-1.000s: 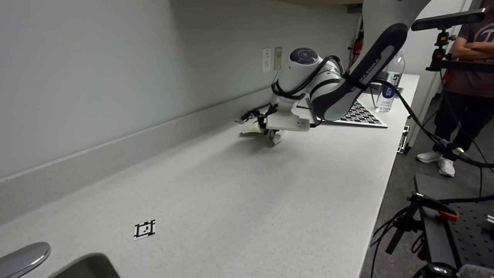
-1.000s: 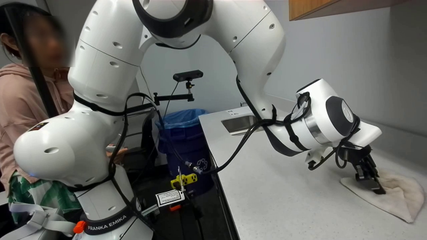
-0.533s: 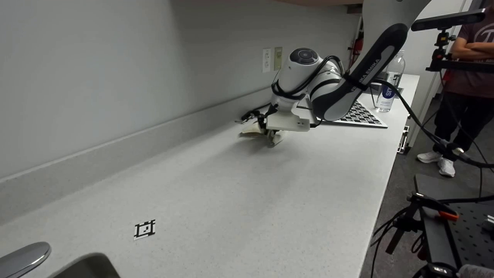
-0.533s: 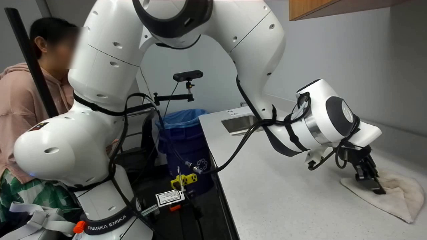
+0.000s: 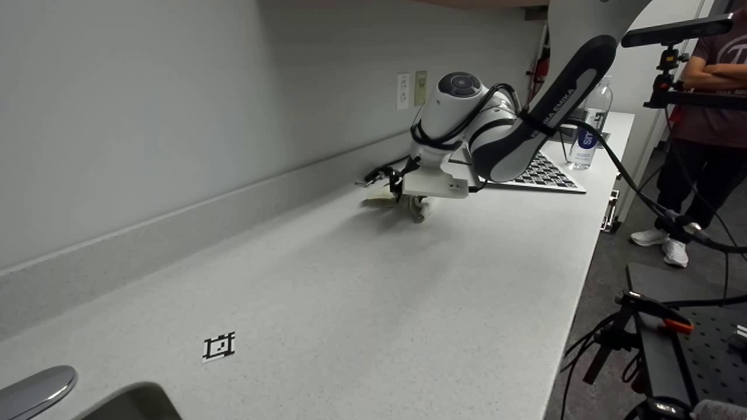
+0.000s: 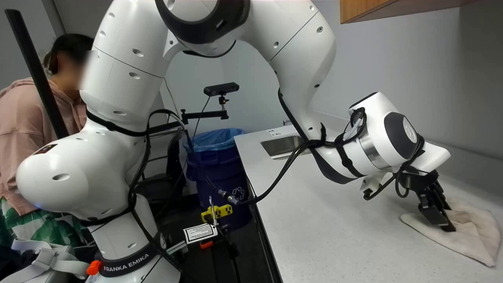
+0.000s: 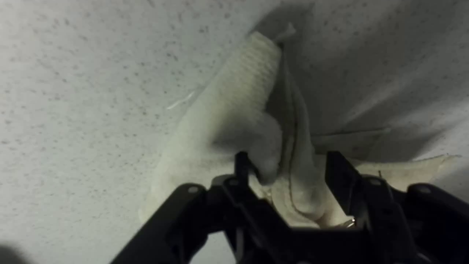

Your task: Use the cloth on the counter to wipe the countertop

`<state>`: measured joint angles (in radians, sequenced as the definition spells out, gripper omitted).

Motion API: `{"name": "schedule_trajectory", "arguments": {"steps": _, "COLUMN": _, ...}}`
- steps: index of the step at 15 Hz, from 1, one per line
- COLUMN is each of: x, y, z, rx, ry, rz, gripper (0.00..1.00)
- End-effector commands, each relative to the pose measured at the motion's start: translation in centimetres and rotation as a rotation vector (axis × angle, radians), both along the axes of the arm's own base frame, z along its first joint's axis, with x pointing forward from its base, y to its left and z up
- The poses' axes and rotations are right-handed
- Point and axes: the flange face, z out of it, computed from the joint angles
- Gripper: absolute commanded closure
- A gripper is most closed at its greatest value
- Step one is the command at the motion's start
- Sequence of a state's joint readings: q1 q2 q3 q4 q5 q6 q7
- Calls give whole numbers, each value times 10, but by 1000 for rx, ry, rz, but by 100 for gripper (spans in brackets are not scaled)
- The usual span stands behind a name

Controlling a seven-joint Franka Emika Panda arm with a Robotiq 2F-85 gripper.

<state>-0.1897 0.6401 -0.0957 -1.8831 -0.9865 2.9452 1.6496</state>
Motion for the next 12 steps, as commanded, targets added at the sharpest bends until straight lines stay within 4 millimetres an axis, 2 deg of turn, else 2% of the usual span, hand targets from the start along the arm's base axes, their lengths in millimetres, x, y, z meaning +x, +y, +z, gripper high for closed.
{"name": "schedule_trajectory", "arguments": {"steps": 1, "x": -2, "y": -6, "z": 14, "rx": -28, "ry": -34, "rz": -26, "gripper": 11}}
{"name": "schedule_trajectory", "arguments": {"steps": 2, "x": -4, "y": -6, "z": 17, "rx": -37, "ry": -33, "rz": -29, "gripper": 2}}
{"name": "schedule_trajectory", "arguments": {"steps": 3, "x": -6, "y": -6, "z": 22, "rx": -50, "ry": -35, "rz": -32, "gripper": 0}}
{"name": "schedule_trajectory", "arguments": {"steps": 8, "x": -4, "y": -10, "z": 34, "rx": -98, "ry": -65, "rz": -32, "gripper": 0}}
{"name": "schedule_trajectory", "arguments": {"steps": 11, "x": 0, "y": -15, "z": 29, "rx": -126, "ry": -83, "rz": -30, "gripper": 0}}
{"name": "schedule_trajectory", "arguments": {"steps": 12, "x": 1, "y": -18, "z": 27, "rx": -130, "ry": -88, "rz": -35, "gripper": 25}}
